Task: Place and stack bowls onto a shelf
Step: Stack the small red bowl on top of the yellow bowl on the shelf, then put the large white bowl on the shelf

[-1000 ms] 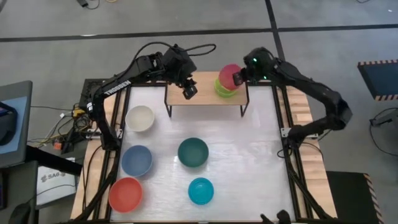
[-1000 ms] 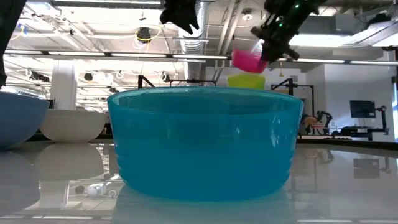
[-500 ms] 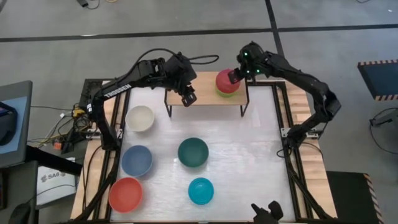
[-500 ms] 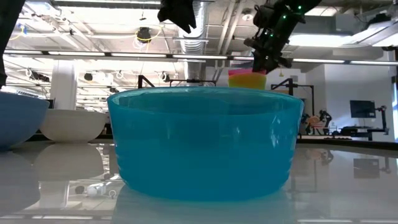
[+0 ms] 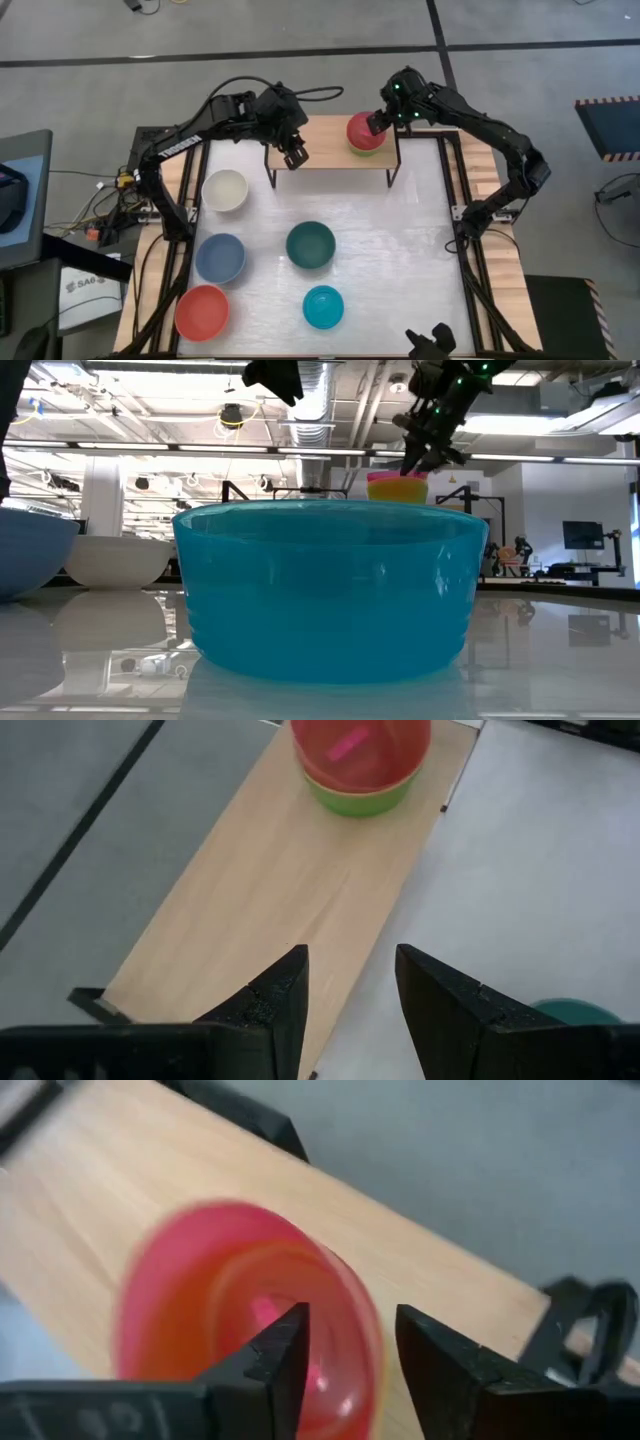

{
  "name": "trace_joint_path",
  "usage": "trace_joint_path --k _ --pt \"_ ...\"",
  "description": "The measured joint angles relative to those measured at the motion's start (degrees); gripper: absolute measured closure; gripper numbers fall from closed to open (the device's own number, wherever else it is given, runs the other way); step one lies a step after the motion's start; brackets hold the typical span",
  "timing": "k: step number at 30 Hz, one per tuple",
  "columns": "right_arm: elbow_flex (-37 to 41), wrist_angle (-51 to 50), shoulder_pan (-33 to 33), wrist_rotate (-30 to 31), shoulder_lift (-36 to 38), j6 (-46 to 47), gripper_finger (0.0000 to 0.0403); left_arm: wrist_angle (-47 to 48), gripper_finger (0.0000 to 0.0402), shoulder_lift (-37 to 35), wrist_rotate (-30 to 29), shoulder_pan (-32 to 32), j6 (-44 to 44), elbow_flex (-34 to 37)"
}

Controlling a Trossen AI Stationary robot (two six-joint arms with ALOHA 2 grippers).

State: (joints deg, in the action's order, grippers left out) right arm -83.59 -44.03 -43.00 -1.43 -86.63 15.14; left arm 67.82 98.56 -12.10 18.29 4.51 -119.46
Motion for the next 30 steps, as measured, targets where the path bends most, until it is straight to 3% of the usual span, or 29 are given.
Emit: trace_joint_path --k 7,18,22,30 --pt "-0.02 8.25 -0.08 0.28 3.40 0.40 0.0287 1.32 0.0265 -0.95 -2.18 0.08 0.59 0.00" --pt "1.51 4.55 -0.59 -1.85 -0.92 -0.56 0.0376 2.25 0.0265 -1.25 -2.83 0.10 0.46 0.02" --pt "1.62 4.51 -0.32 -1.78 -1.47 -0.40 0.0382 2.53 0.0265 -1.25 -2.93 0.07 0.60 0.02" --pt "1.55 7.87 -0.59 -1.42 2.65 -0.17 0.0346 4.99 0.0265 -1.25 -4.66 -0.03 1.23 0.02"
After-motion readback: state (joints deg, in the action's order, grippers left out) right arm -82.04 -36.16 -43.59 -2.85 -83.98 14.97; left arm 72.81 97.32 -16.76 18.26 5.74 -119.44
